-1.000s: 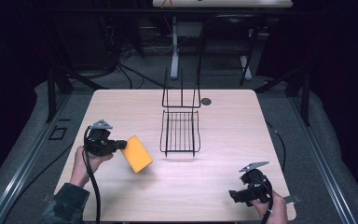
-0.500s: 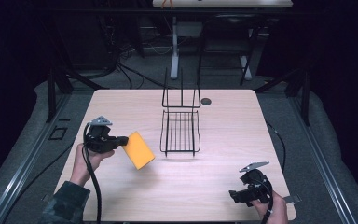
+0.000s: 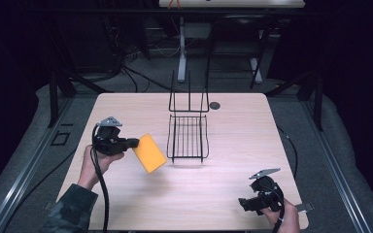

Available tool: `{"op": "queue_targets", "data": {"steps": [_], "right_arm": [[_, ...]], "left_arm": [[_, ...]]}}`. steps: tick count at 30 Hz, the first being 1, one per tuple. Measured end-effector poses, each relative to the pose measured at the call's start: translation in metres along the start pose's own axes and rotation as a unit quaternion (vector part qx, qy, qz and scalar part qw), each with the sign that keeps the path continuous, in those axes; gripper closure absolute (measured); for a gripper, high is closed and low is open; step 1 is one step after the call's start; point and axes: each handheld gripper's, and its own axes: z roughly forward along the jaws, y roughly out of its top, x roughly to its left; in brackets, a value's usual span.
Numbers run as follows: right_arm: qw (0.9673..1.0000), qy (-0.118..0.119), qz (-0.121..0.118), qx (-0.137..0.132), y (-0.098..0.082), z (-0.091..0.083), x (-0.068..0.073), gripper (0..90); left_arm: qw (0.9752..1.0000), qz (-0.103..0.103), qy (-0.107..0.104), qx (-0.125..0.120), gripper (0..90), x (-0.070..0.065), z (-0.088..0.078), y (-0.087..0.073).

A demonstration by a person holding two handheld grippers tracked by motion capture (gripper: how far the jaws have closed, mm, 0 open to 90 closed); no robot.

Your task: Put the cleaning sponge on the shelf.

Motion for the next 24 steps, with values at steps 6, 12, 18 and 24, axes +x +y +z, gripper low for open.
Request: {"op": "queue_targets", "data": {"steps": [6,12,18,24], "right_arm": [[1.0,0.001,0.001,-0.003,0.0,0.0,0.0,14.0],[1.0,0.001,0.001,-0.003,0.0,0.0,0.0,14.0],[1.0,0.001,-0.001,0.0,0.0,0.0,0.0,14.0],[1.0,0.0,-0.001,-0.002,0.0,0.0,0.0,14.0]], "left_arm": [[1.0,0.004,-0.003,-0.004,88.5,-0.003,0.001,0.007],[0.9999,0.013,-0.002,-0.006,88.6,-0.007,0.003,0.015],[0.9998,0.018,-0.004,-0.01,88.7,-0.01,0.007,0.023],[0.9997,0.019,-0.009,-0.008,88.9,-0.013,0.014,0.031]]}}
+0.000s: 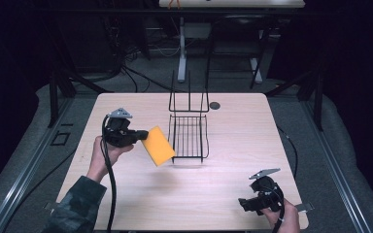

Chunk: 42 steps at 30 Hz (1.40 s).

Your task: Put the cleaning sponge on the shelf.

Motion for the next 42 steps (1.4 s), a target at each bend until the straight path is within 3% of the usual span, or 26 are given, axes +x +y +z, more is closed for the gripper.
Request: {"op": "queue_targets", "data": {"steps": [12,18,29,42], "right_arm": [[1.0,0.003,-0.004,0.006,0.0,0.002,0.0,14.0],[1.0,0.004,-0.004,0.006,0.001,0.002,0.001,14.0],[0.9999,0.005,-0.007,0.009,0.001,0.003,0.001,14.0],[0.9999,0.005,-0.008,0.01,0.0,0.003,0.002,14.0]], "left_arm": [[0.9999,0.003,-0.007,-0.014,89.0,-0.003,0.012,0.017],[0.9996,0.007,0.003,-0.026,89.1,-0.004,0.016,0.023],[0.9994,-0.007,0.002,-0.032,89.2,-0.003,0.037,0.032],[0.9985,-0.038,-0.01,-0.038,89.2,-0.007,0.07,0.034]]}}
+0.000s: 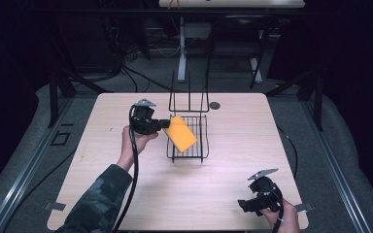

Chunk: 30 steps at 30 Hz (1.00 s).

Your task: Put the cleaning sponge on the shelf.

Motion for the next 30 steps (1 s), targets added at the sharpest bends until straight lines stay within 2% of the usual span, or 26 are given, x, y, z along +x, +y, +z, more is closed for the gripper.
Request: {"op": "queue_targets", "data": {"steps": [11,16,25,28,30], "right_arm": [[1.0,0.003,0.001,0.001,0.0,0.0,0.0,14.0],[1.0,0.003,-0.003,0.005,0.0,0.001,0.0,14.0],[1.0,0.006,-0.004,0.006,0.0,0.002,0.001,14.1],[0.9999,0.007,-0.005,0.008,0.0,0.002,0.001,14.1],[0.9999,0.006,-0.005,0.006,0.0,0.002,0.001,14.1]], "left_arm": [[0.9997,-0.022,0.005,0.004,89.1,-0.005,0.028,-0.008],[0.9995,-0.025,0.018,0.004,89.1,-0.009,0.039,-0.012],[0.9982,-0.056,0.021,0.003,89.1,-0.008,0.053,-0.019],[0.9982,-0.053,0.025,0.014,88.8,-0.008,0.055,-0.021],[0.9983,-0.042,0.03,0.029,88.1,-0.009,0.056,-0.021]]}}
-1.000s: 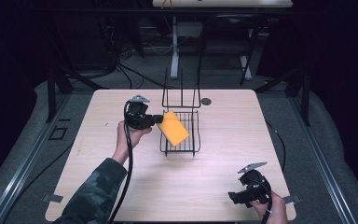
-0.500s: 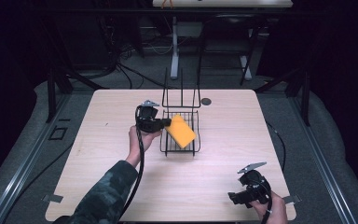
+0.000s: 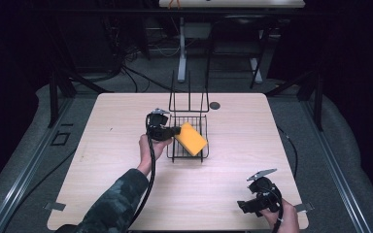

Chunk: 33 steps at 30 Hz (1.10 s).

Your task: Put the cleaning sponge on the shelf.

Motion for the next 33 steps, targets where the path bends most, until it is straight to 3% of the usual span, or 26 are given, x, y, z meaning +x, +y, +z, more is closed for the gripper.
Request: {"op": "queue_targets", "data": {"steps": [5,15,19,33], "right_arm": [[1.0,0.001,-0.003,0.004,0.0,0.001,0.001,14.1],[1.0,0.0,-0.003,0.006,0.0,0.002,0.001,14.2],[1.0,0.001,-0.004,0.009,0.001,0.002,0.001,14.2],[1.0,0.0,-0.004,0.008,0.0,0.002,0.001,14.2]], "left_arm": [[0.9994,0.022,0.012,0.023,86.5,0.0,0.0,-0.003],[0.9979,0.025,0.009,0.059,84.5,0.007,-0.005,-0.011],[0.9967,0.035,0.006,0.073,82.9,0.007,-0.006,-0.014],[0.9931,0.081,0.009,0.084,82.5,-0.006,-0.012,-0.023]]}}
